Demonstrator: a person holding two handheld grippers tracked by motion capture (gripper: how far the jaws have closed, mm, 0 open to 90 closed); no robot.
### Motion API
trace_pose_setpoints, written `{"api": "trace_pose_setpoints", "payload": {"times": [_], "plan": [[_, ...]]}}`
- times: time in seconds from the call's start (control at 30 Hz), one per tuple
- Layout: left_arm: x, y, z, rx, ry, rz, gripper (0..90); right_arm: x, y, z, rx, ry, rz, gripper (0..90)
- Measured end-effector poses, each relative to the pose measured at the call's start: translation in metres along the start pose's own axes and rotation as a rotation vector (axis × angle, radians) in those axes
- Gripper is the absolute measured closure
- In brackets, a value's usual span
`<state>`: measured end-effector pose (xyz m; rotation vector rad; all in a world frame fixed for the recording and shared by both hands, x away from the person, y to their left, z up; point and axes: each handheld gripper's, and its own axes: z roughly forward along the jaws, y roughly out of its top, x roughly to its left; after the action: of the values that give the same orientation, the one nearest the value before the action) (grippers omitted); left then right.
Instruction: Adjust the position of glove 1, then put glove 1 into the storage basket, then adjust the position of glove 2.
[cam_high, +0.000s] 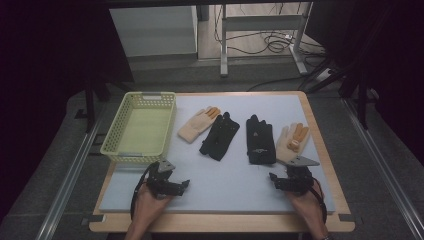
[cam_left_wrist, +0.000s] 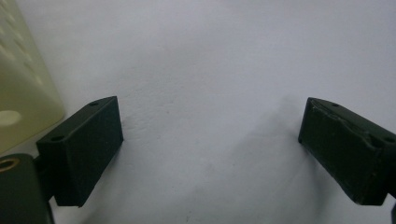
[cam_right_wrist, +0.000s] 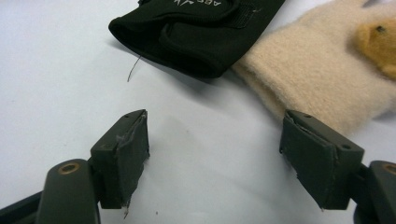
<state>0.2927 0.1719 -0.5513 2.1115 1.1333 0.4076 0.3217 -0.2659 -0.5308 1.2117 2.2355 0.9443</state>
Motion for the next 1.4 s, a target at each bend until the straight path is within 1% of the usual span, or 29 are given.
{"api": "trace_pose_setpoints", "payload": {"times": [0.6,1.13,1.23,1.4], "plan": [[-0.0001,-0.0004,0.0000,-0.002,0.000,0.000,6.6,0.0012,0.0001,0.0010,0.003,0.012,-0.018,18.8],[-0.0001,-0.0003,-0.0001,-0.001,0.001,0.000,6.7,0.0018,0.0013,0.0007,0.014,0.010,-0.015,19.0],[-0.0002,-0.0004,-0.0001,-0.001,0.000,-0.002,6.7,0.0019,0.0029,0.0006,0.022,0.013,-0.020,19.2],[-0.0002,-0.0004,-0.0001,-0.001,0.000,-0.002,6.7,0.0033,0.0042,0.0002,0.023,0.024,-0.015,18.9]]}}
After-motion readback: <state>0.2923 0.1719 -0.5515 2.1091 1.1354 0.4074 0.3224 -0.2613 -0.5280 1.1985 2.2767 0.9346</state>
